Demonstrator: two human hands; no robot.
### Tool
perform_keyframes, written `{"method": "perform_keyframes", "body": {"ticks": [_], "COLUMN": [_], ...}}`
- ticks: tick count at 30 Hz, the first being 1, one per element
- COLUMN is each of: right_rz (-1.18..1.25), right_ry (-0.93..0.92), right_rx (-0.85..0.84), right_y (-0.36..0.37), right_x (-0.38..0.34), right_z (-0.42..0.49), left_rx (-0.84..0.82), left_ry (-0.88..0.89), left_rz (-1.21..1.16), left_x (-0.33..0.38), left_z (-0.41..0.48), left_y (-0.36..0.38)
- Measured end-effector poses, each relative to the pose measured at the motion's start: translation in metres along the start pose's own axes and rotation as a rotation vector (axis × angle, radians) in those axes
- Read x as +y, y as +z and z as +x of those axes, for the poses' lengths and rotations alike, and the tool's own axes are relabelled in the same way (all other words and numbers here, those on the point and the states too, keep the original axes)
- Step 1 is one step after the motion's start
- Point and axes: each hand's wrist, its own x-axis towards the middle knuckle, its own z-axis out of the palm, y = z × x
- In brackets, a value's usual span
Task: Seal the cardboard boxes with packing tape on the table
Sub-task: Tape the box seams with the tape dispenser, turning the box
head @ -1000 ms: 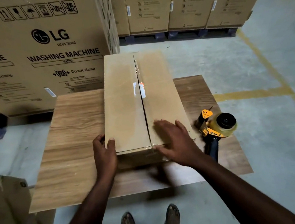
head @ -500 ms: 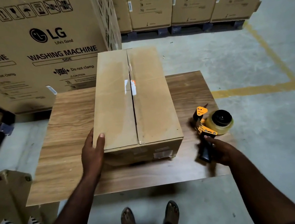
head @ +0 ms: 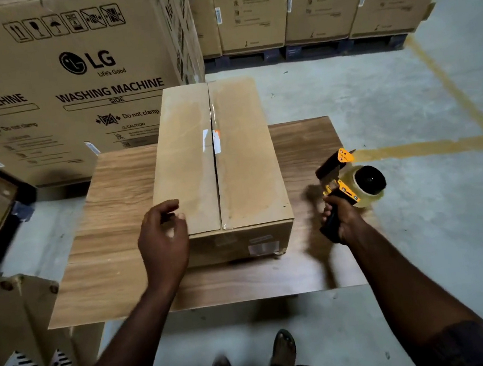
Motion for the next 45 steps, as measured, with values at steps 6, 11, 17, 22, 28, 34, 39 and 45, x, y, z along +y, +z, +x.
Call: {"method": "perform_keyframes", "body": {"ticks": [6, 11, 17, 22, 28, 34, 39, 45], "right_rz": [-0.063, -0.51, -0.795, -0.891, -0.966, -1.052, -1.288, -1.525], "right_ry": [-0.432, -0.868, -1.196, -1.315, -1.363, -1.245, -1.21, -1.245], "right_rx": [0.002, -0.075, -0.274, -0.377, -0.475, -0.414, -0.285, -0.244], "right_y": [0.053, 0.086, 0.103, 0.111, 0.122, 0.122, 0.129, 0.144], "right_x": [-0.013, -0.014, 0.014, 0.035, 0.049, 0.065, 0.073, 0.059], "right_z": [-0.058, -0.108, -0.138, -0.138, -0.151, -0.146, -0.139, -0.145], "left_rx": [-0.318, -0.462, -0.571, -0.507, -0.628, -0.385, -0.298, -0.32], "left_ry": [-0.513, -0.939, -1.082, -1.186, -1.13, -1.012, -0.693, -0.592], "left_rz": [-0.576, -1.101, -1.29, -1.372, -1.369, -0.956, -0.66, -0.444], "left_x": [0.055, 0.097, 0.108, 0.061, 0.009, 0.013, -0.006, -0.037], "left_z": [-0.006, 0.003, 0.007, -0.008, -0.015, -0.021, -0.016, -0.001], "left_y": [0.018, 0.008, -0.027, -0.047, -0.074, -0.073, -0.068, -0.076]}}
